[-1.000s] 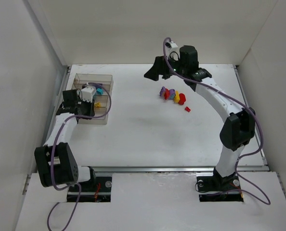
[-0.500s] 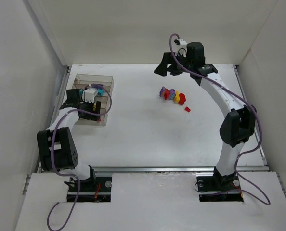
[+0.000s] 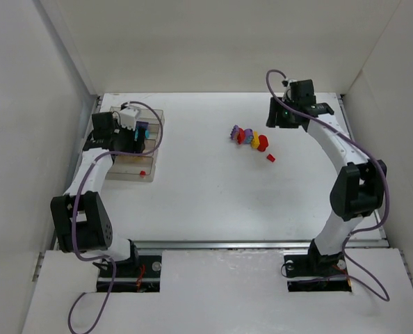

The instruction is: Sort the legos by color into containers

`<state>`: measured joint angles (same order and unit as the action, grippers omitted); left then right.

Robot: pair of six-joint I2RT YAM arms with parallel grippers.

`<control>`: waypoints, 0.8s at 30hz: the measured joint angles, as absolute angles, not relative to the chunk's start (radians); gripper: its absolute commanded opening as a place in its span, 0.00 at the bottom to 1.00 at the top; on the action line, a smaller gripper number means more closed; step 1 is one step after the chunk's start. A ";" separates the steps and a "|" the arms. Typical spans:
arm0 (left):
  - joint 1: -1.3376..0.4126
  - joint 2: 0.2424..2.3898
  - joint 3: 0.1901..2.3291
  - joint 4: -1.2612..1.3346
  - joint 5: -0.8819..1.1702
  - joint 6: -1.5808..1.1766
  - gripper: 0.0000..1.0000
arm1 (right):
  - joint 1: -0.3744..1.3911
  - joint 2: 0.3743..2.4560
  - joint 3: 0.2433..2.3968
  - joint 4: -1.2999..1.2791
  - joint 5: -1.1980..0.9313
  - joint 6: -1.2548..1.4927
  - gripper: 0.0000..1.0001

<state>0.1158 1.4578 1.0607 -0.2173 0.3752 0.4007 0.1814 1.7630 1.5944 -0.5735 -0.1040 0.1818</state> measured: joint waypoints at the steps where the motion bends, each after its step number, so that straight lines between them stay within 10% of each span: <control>1: 0.109 1.457 1.072 -0.208 0.386 0.397 0.64 | 0.181 1.769 1.586 -0.588 -0.080 0.163 0.49; 3: 0.094 1.457 1.089 -0.198 0.406 0.390 0.64 | 0.186 1.786 1.559 -0.607 -0.043 0.119 0.41; 9: 0.084 1.457 1.107 -0.189 0.456 0.396 0.64 | 0.197 1.811 1.426 -0.655 -0.025 -0.064 0.71; 24: -0.014 1.457 1.047 -0.167 0.447 0.385 0.62 | 0.237 1.934 1.353 -0.609 -0.018 -0.293 0.71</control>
